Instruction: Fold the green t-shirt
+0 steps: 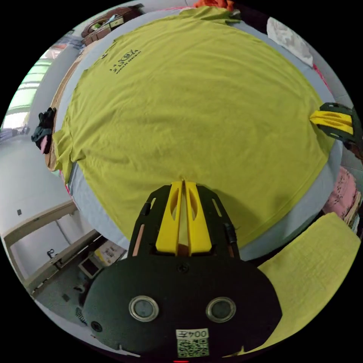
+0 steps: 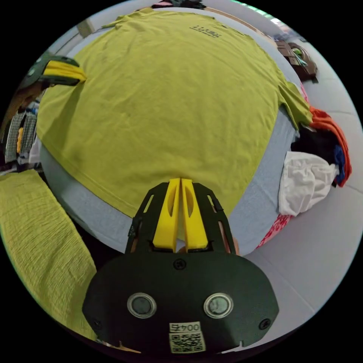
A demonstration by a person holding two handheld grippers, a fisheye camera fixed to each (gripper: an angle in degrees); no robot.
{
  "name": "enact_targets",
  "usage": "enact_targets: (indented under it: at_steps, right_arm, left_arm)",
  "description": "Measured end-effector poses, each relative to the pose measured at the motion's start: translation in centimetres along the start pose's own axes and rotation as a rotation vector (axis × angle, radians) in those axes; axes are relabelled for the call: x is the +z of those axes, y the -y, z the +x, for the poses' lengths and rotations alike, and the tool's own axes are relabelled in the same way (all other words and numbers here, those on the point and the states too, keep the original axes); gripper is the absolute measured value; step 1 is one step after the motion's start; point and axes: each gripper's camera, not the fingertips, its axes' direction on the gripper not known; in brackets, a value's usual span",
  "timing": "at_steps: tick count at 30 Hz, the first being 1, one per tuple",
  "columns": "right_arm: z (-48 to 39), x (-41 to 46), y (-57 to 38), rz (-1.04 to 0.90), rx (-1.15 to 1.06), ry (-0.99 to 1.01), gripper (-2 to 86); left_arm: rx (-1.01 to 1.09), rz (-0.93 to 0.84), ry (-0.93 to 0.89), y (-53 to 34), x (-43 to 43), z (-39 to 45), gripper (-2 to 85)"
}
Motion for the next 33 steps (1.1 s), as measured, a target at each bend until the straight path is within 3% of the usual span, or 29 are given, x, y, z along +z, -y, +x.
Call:
enact_targets:
  at_steps: [4,10,16,24,33]
  right_arm:
    - [1.1,-1.1,-1.0,0.015,0.132,0.088,5.1]
    - [0.6,-2.9,-2.0,0.015,0.223,0.233,7.9]
    - [0.2,-2.9,-0.9,-0.037,0.274,0.235,6.4]
    - [0.2,-4.3,1.5,-0.129,0.244,0.247,6.3]
    - [0.1,-6.2,2.6,-0.158,0.259,0.244,6.4]
  left_arm:
    - [-0.016,0.114,-0.258,-5.3,1.2,-6.5,2.3]
    - [-0.163,0.421,-0.406,-20.7,0.7,-18.9,6.0]
    - [-0.270,0.458,-0.683,-35.3,8.4,-26.2,9.3]
    - [-0.442,0.662,-1.012,-42.0,15.5,-30.3,10.8]
    - [-0.498,0.719,-1.180,-46.8,20.0,-33.2,9.0]
